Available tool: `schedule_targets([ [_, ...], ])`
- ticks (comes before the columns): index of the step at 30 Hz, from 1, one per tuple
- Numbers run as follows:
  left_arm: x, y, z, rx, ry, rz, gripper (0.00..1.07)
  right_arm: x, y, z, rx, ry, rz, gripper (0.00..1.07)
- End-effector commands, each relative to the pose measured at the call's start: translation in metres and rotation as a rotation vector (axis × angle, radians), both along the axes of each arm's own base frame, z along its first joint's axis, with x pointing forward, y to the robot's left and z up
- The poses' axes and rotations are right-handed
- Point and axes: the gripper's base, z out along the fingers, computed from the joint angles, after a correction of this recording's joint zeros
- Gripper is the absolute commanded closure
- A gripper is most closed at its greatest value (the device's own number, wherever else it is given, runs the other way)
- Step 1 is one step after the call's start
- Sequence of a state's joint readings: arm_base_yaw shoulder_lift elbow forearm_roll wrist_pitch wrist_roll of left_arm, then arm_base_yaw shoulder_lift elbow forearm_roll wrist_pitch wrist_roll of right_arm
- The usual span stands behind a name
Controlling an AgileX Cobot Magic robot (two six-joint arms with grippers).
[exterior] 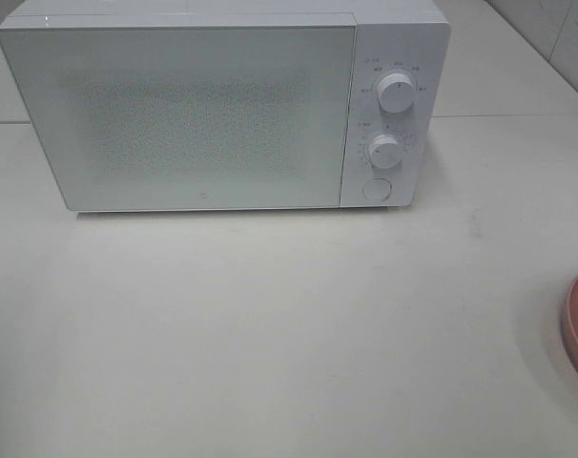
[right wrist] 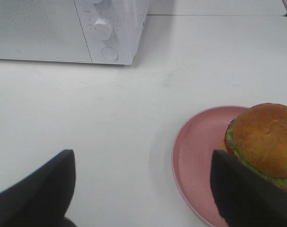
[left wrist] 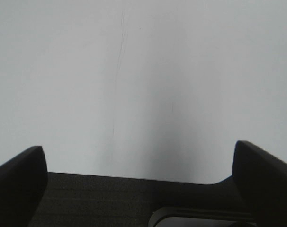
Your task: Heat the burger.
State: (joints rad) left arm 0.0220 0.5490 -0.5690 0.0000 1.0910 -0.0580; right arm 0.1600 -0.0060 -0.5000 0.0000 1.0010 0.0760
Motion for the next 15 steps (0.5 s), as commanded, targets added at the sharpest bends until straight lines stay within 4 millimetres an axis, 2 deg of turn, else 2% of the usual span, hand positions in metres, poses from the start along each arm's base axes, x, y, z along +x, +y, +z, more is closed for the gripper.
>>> schedule_targets([
  [1, -0.015, 0.0, -0.006, 0.005, -0.078, 0.004, 0.08, -0.003, 0.0, 0.0, 0.001, -0.027, -0.003, 0.32],
  [2, -0.015, 0.0, -0.006, 0.005, -0.078, 0.004, 0.08, -0.003, 0.0, 0.0, 0.001, -0.027, -0.003, 0.32],
  [4, -0.032, 0.0, -0.001, 0.01, -0.187, 0.001, 0.08, -0.003, 0.0, 0.0, 0.001, -0.027, -0.003, 0.32],
  [7, -0.035, 0.0, 0.0, 0.012, -0.209, 0.001, 0.08, -0.003, 0.0, 0.0, 0.001, -0.027, -0.003, 0.32],
  [9, -0.047, 0.0, 0.003, 0.013, -0.283, 0.002, 0.08, -0.003, 0.0, 0.0, 0.001, -0.027, -0.003, 0.32],
  [15, -0.064, -0.001, 0.005, 0.015, -0.394, 0.002, 0.08, -0.003, 0.0, 0.0, 0.001, -0.027, -0.003, 0.32],
])
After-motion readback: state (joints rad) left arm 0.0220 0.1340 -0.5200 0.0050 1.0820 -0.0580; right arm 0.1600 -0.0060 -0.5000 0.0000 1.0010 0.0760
